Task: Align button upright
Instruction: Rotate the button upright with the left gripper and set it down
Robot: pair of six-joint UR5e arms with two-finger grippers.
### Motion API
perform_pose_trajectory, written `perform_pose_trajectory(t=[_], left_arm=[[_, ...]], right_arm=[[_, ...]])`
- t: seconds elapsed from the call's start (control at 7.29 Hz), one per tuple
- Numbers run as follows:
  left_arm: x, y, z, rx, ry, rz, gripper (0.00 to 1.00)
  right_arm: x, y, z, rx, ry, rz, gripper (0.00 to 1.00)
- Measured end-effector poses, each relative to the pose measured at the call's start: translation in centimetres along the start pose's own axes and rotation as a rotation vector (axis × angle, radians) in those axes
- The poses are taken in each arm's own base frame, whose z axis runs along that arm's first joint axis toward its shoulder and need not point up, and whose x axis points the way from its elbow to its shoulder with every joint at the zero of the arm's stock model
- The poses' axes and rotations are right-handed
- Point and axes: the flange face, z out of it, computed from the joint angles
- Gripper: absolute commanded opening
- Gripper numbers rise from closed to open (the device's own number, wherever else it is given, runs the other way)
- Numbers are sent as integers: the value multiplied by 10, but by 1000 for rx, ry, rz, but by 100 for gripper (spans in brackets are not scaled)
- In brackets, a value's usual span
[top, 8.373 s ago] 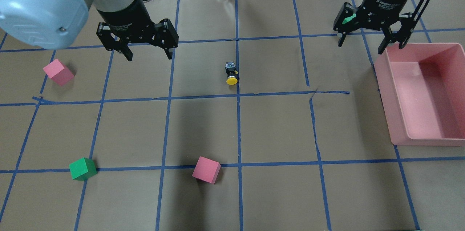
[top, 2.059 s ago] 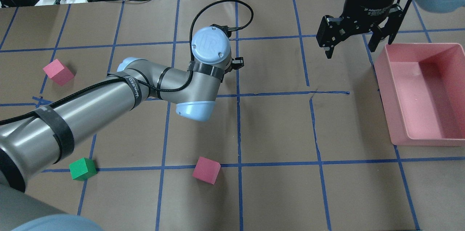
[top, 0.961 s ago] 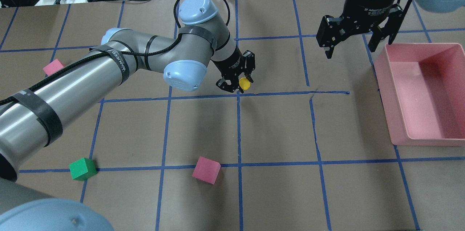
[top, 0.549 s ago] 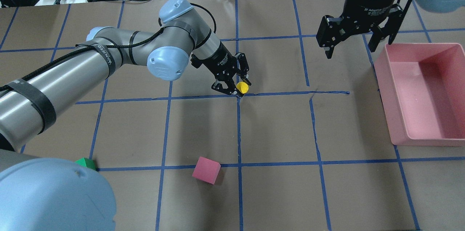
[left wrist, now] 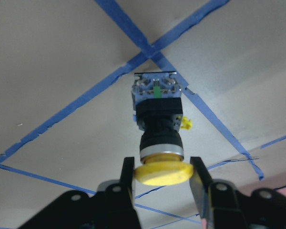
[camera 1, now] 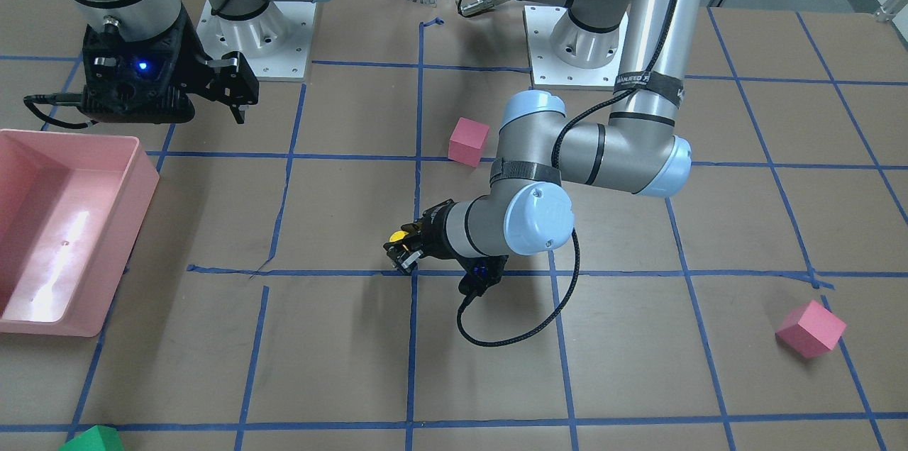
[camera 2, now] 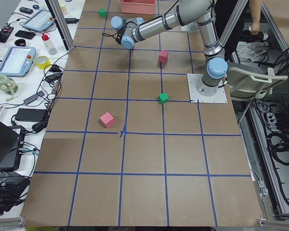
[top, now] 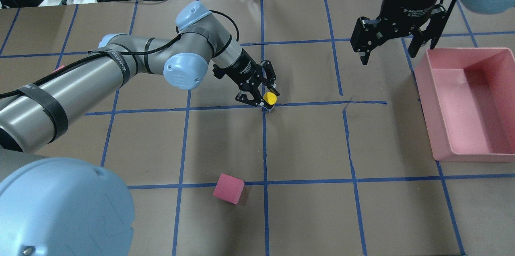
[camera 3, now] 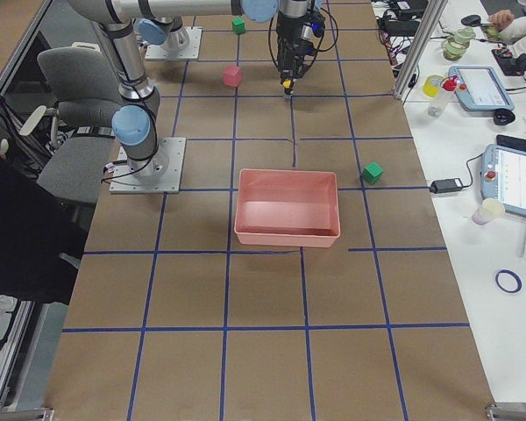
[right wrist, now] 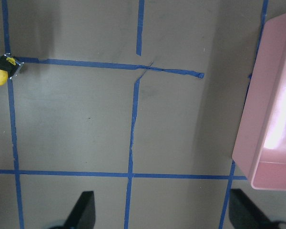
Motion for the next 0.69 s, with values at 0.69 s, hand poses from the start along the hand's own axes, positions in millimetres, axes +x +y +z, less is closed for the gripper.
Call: perform_pose_trajectory(t=[0.69], left_arm=[[6, -6, -5, 23, 7, -65, 100]], right_arm=[[-1, 1, -1, 2, -2, 0, 100]])
